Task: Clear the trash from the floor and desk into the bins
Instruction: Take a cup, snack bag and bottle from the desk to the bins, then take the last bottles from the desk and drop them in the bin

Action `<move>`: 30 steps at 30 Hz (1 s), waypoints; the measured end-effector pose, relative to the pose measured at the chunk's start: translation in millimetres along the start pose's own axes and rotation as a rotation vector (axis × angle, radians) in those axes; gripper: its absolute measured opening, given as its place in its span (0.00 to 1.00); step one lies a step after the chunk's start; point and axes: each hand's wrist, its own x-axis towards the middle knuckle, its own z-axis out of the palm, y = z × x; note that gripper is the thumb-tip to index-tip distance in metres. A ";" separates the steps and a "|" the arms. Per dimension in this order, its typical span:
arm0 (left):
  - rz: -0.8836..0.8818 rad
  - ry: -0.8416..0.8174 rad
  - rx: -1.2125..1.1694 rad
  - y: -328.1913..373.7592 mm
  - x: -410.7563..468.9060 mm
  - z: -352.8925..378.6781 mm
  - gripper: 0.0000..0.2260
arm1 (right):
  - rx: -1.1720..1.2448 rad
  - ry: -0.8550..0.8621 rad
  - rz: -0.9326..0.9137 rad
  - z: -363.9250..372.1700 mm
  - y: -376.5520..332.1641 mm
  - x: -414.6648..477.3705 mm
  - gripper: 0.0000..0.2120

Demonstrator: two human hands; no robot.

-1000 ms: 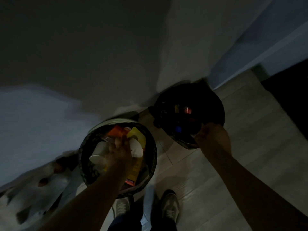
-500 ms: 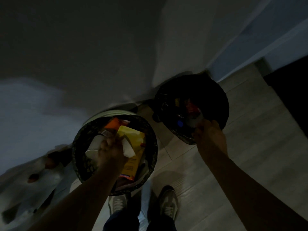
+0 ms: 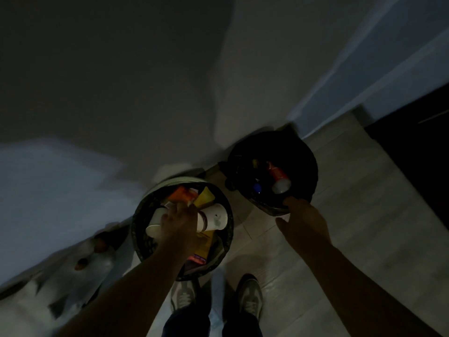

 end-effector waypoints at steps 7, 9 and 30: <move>0.078 0.036 -0.075 -1.2 -74.0 -76.8 0.34 | -0.106 -0.040 -0.060 -69.1 -37.2 -73.4 0.25; 0.123 0.078 -0.071 -3.0 -101.4 -105.2 0.32 | -0.132 -0.022 -0.105 -93.4 -49.0 -97.1 0.23; -0.178 0.512 -0.206 -4.6 -472.5 -354.1 0.26 | -0.205 -0.038 -1.028 -389.8 -192.0 -328.0 0.24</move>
